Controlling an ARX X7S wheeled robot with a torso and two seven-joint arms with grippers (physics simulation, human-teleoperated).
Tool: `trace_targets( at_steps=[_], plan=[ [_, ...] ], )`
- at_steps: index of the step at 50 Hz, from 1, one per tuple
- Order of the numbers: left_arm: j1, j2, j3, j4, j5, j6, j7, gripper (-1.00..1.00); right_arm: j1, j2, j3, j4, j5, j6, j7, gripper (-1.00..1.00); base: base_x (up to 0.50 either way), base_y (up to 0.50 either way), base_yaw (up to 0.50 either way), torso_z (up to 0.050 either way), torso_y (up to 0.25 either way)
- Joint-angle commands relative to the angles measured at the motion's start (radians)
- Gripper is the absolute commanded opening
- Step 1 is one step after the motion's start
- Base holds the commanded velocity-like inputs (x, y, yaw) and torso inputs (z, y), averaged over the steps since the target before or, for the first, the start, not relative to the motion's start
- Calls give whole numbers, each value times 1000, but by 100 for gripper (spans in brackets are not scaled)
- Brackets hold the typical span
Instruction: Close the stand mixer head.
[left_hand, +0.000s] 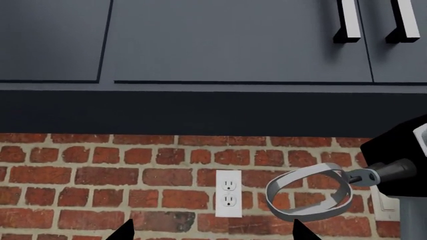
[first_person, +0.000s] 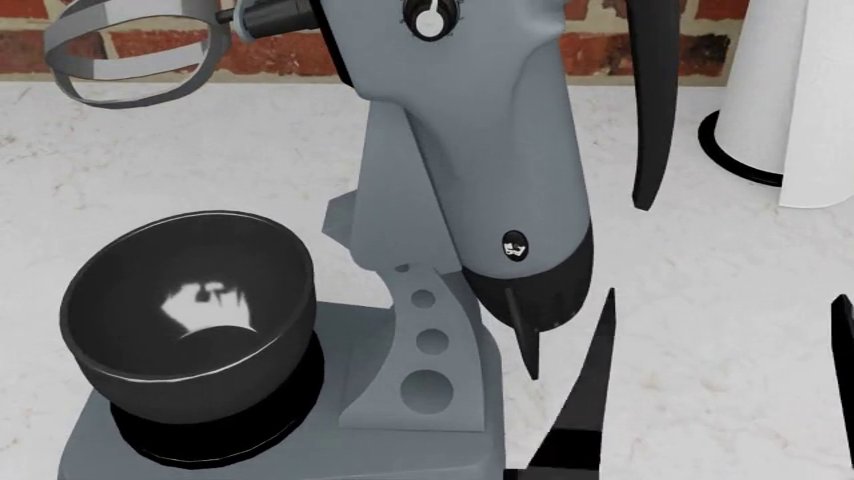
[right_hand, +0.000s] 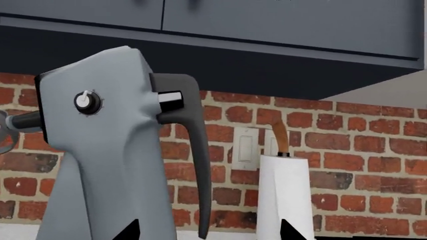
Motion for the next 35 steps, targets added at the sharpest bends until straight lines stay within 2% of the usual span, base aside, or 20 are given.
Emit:
trace_targets(
  at_steps=[1, 10, 19, 35],
  plan=[
    [2, 5, -40, -10, 13, -26, -1, 100, 604, 6, -244, 15, 397, 13, -32, 100, 0, 0, 0, 0, 0],
    [8, -7, -68, 8, -21, -28, -8, 100, 769, -35, -191, 131, 685, 117, -151, 100, 0, 0, 0, 0, 0],
    [11, -13, -65, 6, -24, -21, -13, 100, 752, -84, -202, 263, 755, 118, -273, 100, 0, 0, 0, 0, 0],
    [22, -29, -53, 21, -28, -15, -19, 100, 831, -172, -182, 409, 887, 219, -334, 100, 0, 0, 0, 0, 0]
  ],
)
